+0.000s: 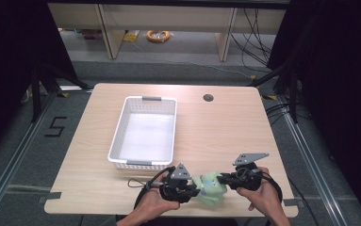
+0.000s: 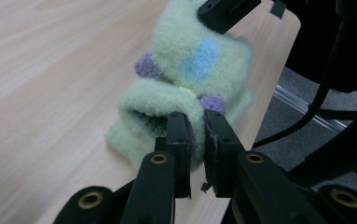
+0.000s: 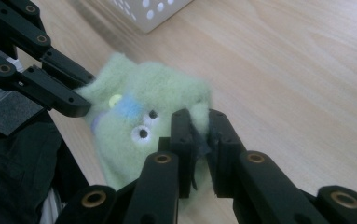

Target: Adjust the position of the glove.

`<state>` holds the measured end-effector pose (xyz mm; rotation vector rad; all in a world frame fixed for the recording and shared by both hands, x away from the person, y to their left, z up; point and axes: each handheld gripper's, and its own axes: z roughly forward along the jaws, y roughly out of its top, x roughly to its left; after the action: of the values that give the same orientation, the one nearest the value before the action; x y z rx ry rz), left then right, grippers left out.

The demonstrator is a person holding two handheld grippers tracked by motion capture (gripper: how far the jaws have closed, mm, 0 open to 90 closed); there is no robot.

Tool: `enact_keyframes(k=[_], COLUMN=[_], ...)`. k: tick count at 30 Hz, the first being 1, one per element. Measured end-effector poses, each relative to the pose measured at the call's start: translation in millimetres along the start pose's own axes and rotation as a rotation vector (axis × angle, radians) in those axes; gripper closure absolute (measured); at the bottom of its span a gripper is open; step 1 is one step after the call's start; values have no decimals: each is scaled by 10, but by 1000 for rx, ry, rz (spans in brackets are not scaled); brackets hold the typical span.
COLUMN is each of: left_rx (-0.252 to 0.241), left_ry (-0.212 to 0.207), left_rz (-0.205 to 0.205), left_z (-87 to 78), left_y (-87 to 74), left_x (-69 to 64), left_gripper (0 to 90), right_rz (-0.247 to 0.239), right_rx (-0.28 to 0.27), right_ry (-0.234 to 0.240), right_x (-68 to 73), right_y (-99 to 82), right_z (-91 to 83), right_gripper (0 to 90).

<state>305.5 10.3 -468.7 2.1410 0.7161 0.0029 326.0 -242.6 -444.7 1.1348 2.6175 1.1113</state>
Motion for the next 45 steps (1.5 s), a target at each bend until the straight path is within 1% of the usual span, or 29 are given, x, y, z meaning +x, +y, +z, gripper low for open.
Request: enact_keyframes(k=[2, 3, 4, 5, 6, 7, 8, 10, 12, 13, 16, 17, 18, 19, 20, 21, 23, 25, 27, 32, 33, 35, 38, 39, 41, 42, 43, 44, 45], left_rx=[4, 10, 15, 15, 19, 17, 21, 19, 23, 30, 27, 39, 33, 47, 43, 41, 47, 43, 42, 5, 4, 9, 26, 27, 45, 44, 61, 73, 62], left_ry=[-6, -5, -9, -7, -8, -7, -7, -1, -3, -2, 2, 6, 2, 0, 0, -2, -10, -11, -23, 9, 13, 19, 30, 32, 9, 17, 9, 17, 5], left_rz=[-21, -1, 1, -6, 1, -8, -19, -33, -23, -26, -49, -28, -53, -36, -42, -60, -55, -73, -106, -167, -173, -188, -205, -229, -234, -249, -245, -243, -235], left_z=[25, 30, 38, 46, 50, 56, 59, 69, 71, 72, 115, 115, 128, 121, 125, 127, 112, 86, 44, -52, -51, -32, 27, 57, 115, 147, 169, 185, 215], left_y=[-25, -31, -41, -53, -63, -73, -82, -99, -110, -118, -152, -157, -168, -169, -177, -184, -188, -196, -201, -169, -155, -129, -97, -91, -87, -86, -86, -84, -86], left_x=[-20, -13, -12, -13, -2, -1, 4, 20, 39, 41, 39, 53, 46, 63, 71, 69, 86, 96, 127, 198, 202, 216, 245, 244, 270, 262, 274, 281, 298], left_gripper=[810, 809, 809, 808, 808, 808, 807, 806, 805, 803, 798, 797, 795, 791, 789, 785, 762, 732, 651, 519, 494, 439, 403, 396, 396, 396, 396, 396, 397], right_rz=[9, -1, 9, 41, 17, 17, 25, 30, 47, 49, 34, 35, 62, 38, 59, 40, 57, 54, 66, 114, 115, 124, 150, 155, 158, 154, 177, 169, 162], right_rx=[-9, 11, 20, 17, 3, 3, 35, 39, 33, 52, 49, 73, 68, 58, 68, 79, 83, 89, 86, 25, 44, 32, 34, 38, 35, 57, 45, 54, 62], right_ry=[0, -1, -4, 4, 4, 4, 3, 5, 12, 11, -1, -4, 2, -4, -9, -1, -8, -14, -25, -33, -36, -41, -34, -34, -25, -20, -21, -17, -13], right_x=[22, 20, 27, 54, 19, 19, 15, 11, 23, 24, 8, 3, 22, -11, -8, -24, -23, -26, -24, -64, -70, -73, -82, -80, -71, -70, -56, -65, -65], right_y=[-31, -40, -55, -78, -108, -108, -112, -131, -155, -158, -188, -189, -204, -207, -213, -210, -214, -215, -209, -216, -213, -224, -242, -248, -265, -264, -273, -274, -272], right_z=[22, 20, 28, 46, 72, 72, 54, 66, 101, 100, 157, 158, 184, 195, 197, 189, 199, 200, 179, 115, 81, 68, 71, 79, 114, 112, 140, 145, 150], right_gripper=[826, 826, 825, 825, 825, 825, 824, 821, 820, 819, 810, 807, 804, 799, 794, 784, 747, 697, 632, 473, 453, 418, 404, 401, 396, 396, 396, 396, 395])
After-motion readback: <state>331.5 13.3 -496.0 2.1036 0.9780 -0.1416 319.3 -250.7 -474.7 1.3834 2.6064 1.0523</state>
